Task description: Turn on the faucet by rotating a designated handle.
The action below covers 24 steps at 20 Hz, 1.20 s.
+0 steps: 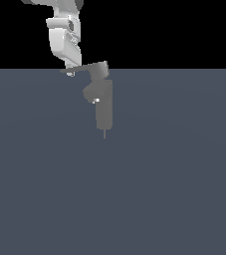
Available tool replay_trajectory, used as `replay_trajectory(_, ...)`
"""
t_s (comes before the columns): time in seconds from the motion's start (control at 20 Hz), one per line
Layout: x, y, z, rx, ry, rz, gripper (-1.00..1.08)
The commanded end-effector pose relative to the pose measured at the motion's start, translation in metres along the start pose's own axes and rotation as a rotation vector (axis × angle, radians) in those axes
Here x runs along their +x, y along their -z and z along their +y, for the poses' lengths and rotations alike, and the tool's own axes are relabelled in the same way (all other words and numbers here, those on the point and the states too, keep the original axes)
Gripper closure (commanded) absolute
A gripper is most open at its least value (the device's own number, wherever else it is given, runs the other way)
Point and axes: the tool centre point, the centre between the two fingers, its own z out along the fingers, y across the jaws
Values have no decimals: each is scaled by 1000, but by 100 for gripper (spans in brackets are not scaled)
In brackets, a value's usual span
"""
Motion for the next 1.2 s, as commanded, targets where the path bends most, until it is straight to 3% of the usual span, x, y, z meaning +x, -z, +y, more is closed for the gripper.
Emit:
replay_trajectory(0.0, 2, 0, 6, -5, -2, 2, 108)
replay_trajectory(1.15, 0, 0, 57, -5, -3, 2, 108)
